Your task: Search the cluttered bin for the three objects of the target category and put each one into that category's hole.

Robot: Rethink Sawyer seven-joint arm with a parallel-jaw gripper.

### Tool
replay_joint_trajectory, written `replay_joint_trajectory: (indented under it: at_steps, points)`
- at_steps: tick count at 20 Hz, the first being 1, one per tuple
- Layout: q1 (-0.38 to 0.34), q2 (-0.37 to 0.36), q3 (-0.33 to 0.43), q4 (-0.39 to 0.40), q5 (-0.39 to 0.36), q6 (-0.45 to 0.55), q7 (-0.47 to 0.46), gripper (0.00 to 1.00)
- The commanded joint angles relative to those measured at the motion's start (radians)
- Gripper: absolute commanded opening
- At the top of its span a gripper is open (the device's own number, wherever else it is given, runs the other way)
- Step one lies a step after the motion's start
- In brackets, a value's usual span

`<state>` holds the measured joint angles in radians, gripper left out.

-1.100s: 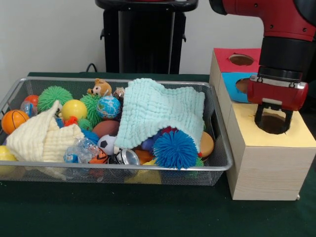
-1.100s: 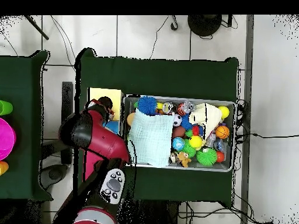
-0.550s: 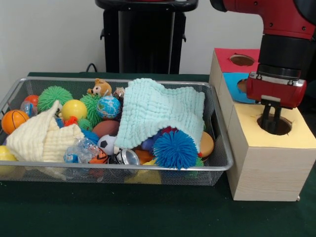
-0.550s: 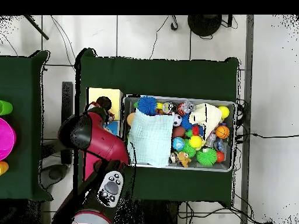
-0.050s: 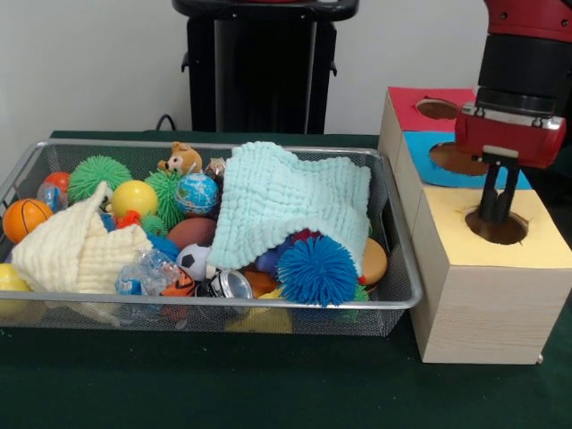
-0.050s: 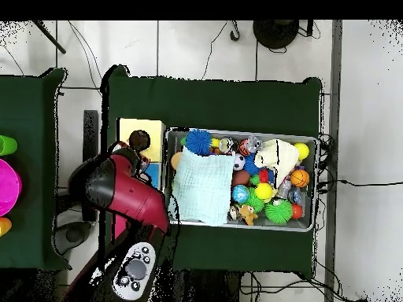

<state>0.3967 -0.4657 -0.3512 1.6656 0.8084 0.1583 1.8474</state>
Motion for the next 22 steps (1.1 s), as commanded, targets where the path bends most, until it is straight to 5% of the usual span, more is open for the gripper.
replay_joint_trajectory:
  at_steps: [1, 16, 22]
  points:
    - [0.016, -0.019, -0.067, -0.001, -0.031, 0.28, 0.311, 0.0]
    - [-0.107, -0.062, -0.083, 0.048, -0.149, 0.231, 0.155, 0.0]
    - [-0.204, -0.066, -0.013, 0.066, -0.213, 0.123, 0.086, 0.0]
